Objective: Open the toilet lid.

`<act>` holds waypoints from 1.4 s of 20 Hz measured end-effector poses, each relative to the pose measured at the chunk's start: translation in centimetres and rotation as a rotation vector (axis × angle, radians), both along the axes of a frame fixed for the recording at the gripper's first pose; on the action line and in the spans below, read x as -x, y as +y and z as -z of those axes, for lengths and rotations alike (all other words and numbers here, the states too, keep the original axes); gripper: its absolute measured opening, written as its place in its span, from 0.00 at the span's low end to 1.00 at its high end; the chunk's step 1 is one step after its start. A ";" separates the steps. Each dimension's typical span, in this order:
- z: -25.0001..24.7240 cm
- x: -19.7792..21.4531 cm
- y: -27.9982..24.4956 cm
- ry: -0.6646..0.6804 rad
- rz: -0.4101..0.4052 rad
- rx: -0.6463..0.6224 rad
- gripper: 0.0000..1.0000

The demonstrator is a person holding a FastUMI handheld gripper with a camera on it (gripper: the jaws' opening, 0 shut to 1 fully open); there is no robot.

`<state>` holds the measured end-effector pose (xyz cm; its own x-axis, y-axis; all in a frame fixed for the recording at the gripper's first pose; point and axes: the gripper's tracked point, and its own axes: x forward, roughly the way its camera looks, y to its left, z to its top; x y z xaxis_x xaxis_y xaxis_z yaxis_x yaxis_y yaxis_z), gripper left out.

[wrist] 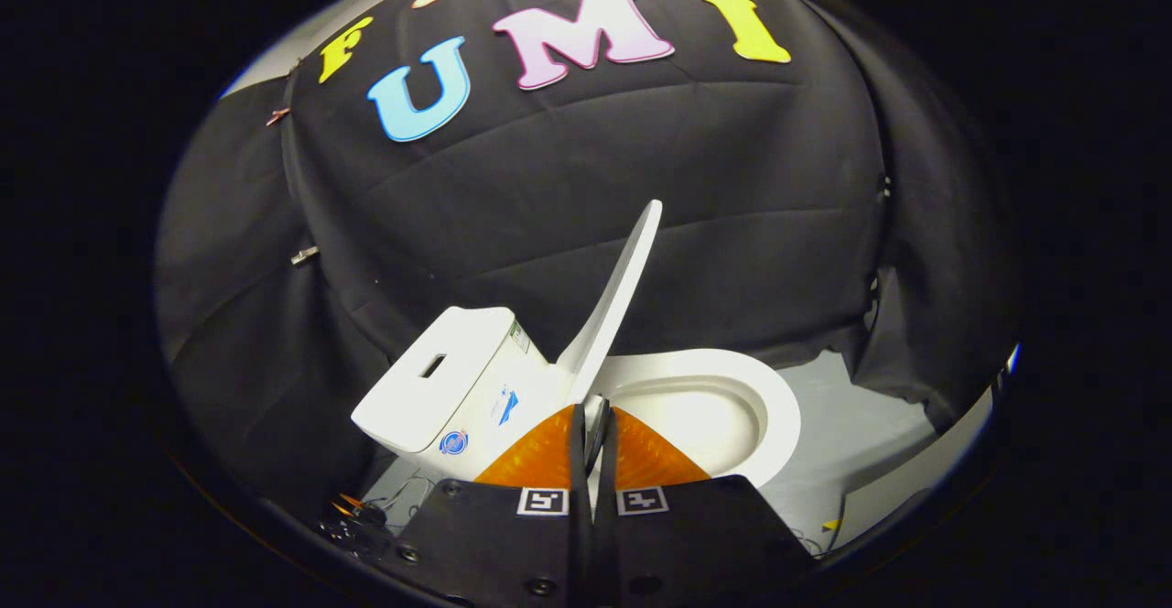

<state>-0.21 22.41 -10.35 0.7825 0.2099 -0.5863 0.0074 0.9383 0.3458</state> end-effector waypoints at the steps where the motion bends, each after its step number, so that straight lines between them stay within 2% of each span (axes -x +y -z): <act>1: -0.6 0.0 0.4 -0.015 -0.021 0.022 0.05; 4: -2.3 -0.5 1.7 -0.050 -0.068 0.067 0.05; 6: -3.1 -0.8 2.7 -0.059 -0.069 0.087 0.05; 11: -4.6 -1.9 7.8 -0.114 -0.139 0.136 0.05; 13: -4.9 -2.3 9.0 -0.120 -0.158 0.145 0.11; 15: -5.2 -2.6 10.3 -0.124 -0.164 0.154 0.12; 17: -5.6 -2.1 12.4 -0.129 -0.212 0.144 0.13; 19: -6.0 -2.5 15.0 -0.143 -0.269 0.112 0.42; 22: -7.0 -2.2 18.0 -0.154 -0.304 0.057 0.82; 25: -7.4 -2.3 20.3 -0.161 -0.330 0.023 0.85; 28: -7.7 -2.5 22.6 -0.172 -0.358 -0.008 0.84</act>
